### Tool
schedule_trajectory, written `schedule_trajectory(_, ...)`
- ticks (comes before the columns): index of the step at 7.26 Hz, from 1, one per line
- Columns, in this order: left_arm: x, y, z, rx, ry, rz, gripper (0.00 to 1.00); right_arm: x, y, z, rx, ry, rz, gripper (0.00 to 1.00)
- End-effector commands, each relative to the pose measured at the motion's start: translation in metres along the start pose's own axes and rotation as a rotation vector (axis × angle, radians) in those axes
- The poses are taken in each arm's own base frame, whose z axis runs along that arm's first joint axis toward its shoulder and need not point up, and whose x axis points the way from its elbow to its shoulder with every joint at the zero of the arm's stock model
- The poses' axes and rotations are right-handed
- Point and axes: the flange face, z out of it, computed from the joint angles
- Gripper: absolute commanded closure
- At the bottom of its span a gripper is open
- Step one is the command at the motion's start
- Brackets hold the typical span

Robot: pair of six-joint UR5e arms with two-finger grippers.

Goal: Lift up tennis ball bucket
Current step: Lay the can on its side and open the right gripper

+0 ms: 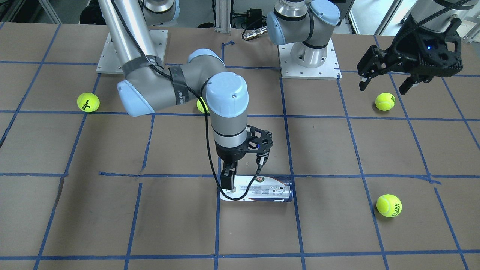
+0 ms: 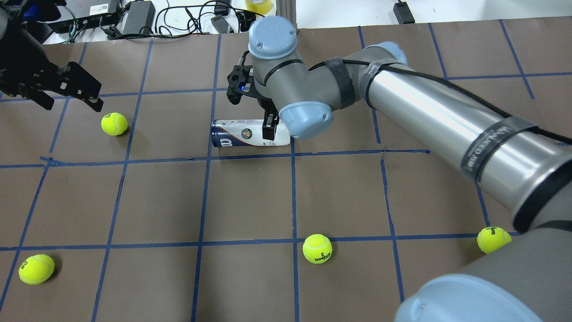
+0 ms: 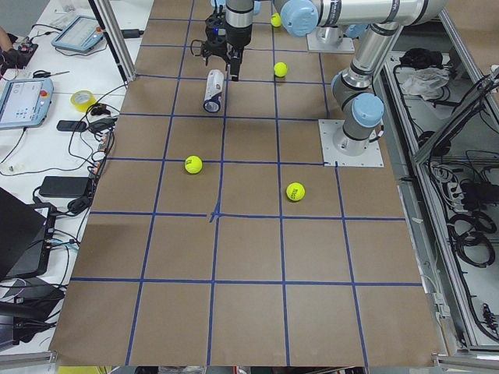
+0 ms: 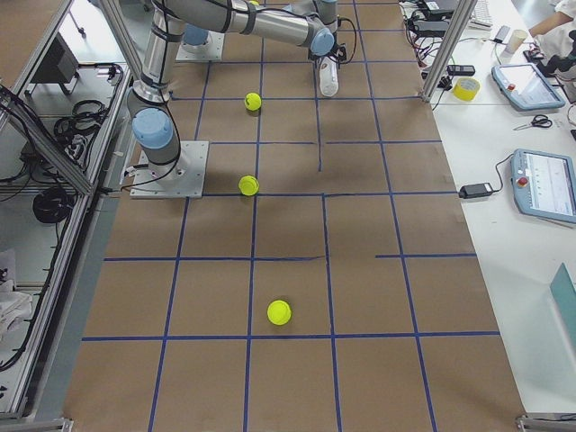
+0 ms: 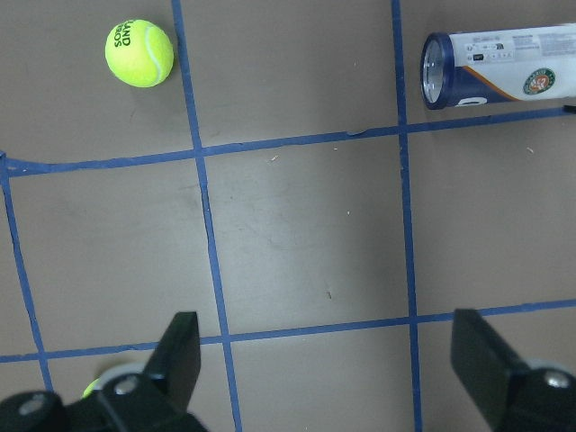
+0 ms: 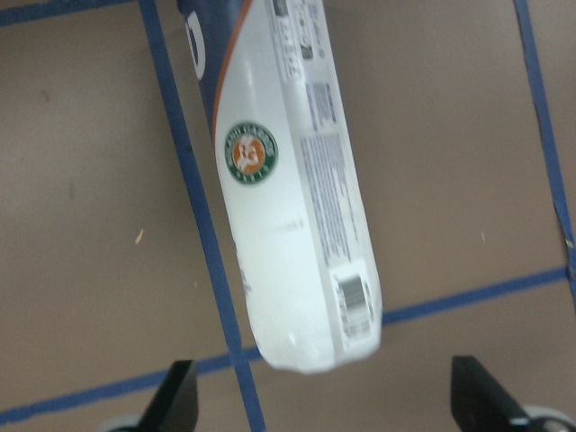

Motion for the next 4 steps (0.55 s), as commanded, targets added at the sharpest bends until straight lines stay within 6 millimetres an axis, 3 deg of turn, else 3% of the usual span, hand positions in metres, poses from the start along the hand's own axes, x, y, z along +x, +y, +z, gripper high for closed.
schedule_trajectory(1,0.004,0.0,0.005,0.004,0.04,0.0,0.0,0.048,0.095,-0.082,-0.008,-0.043,0.18,0.0)
schedule_trajectory(2,0.005,-0.002,0.007,0.005,0.058,0.0,0.0,0.057,0.137,-0.118,-0.021,-0.052,0.258,0.0)
schedule_trajectory(3,0.005,-0.002,0.008,0.005,0.058,-0.002,0.0,0.054,0.17,-0.143,-0.049,-0.084,0.314,0.0)
schedule_trajectory(4,0.001,-0.008,0.022,-0.008,0.075,-0.006,0.0,0.043,0.195,-0.178,-0.062,-0.093,0.402,0.0)
